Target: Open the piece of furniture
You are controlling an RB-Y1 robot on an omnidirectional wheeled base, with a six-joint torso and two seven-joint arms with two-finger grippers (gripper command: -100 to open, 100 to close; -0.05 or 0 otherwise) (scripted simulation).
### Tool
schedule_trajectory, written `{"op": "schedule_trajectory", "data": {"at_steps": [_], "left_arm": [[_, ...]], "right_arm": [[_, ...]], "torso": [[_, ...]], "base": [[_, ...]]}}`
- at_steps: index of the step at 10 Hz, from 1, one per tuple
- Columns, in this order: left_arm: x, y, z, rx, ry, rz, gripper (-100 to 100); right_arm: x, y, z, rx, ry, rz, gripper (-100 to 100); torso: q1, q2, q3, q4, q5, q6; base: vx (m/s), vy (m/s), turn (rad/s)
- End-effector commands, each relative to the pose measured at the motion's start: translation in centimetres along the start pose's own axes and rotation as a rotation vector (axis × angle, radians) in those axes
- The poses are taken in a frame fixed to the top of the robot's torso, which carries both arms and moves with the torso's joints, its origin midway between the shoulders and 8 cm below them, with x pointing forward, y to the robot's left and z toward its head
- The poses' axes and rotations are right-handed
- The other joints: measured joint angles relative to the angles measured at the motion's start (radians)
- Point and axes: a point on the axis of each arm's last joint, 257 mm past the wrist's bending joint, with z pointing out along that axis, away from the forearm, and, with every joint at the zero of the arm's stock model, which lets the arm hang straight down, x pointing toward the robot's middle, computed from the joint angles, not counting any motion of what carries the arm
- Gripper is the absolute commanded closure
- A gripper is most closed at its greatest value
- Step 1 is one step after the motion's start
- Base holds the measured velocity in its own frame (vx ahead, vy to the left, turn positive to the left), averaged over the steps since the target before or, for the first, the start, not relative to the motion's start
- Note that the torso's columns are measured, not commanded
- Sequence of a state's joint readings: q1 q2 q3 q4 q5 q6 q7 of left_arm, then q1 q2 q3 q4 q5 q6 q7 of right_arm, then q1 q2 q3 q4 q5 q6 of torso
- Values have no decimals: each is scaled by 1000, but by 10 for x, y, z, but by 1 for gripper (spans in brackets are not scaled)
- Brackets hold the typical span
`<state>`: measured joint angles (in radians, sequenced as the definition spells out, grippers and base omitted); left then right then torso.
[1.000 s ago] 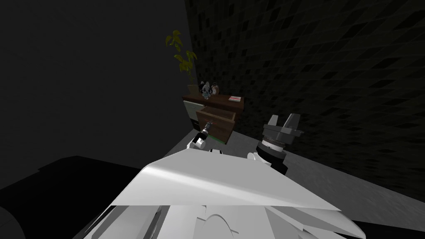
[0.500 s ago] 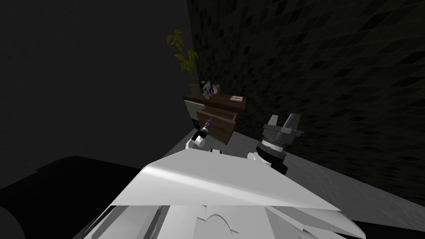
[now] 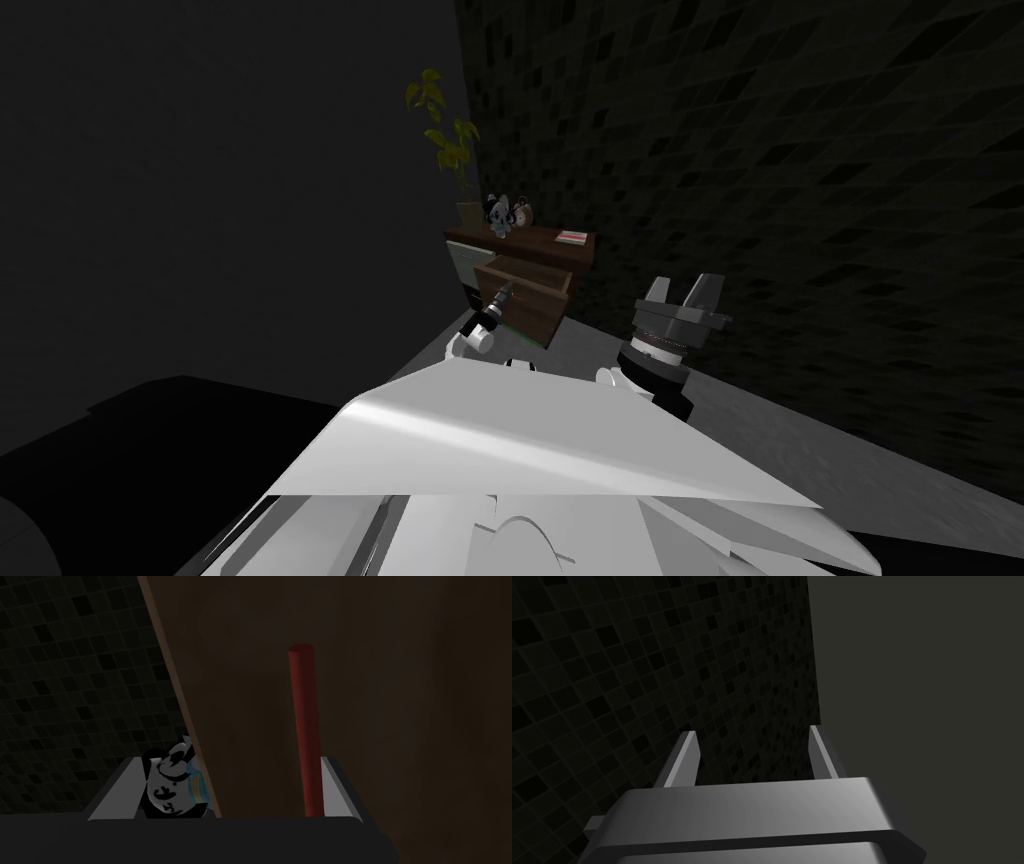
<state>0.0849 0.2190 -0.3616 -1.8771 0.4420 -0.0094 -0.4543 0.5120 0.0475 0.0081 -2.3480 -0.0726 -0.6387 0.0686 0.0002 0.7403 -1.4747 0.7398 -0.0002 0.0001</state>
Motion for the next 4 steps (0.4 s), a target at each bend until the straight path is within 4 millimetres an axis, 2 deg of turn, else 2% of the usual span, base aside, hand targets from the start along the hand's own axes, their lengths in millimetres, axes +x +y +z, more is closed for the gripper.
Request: {"op": "schedule_trajectory", "data": {"at_steps": [1, 4], "left_arm": [[0, 1, 0, -2, 0, 0, 0], [0, 2, -1, -5, 1, 0, 0]], "right_arm": [[0, 0, 0, 0, 0, 0, 0], [0, 0, 0, 0, 0, 0, 0]], "torso": [[0, -1, 0, -1, 0, 0], [0, -2, -1, -1, 0, 0]], "base": [[0, 0, 0], [0, 0, 0]]}}
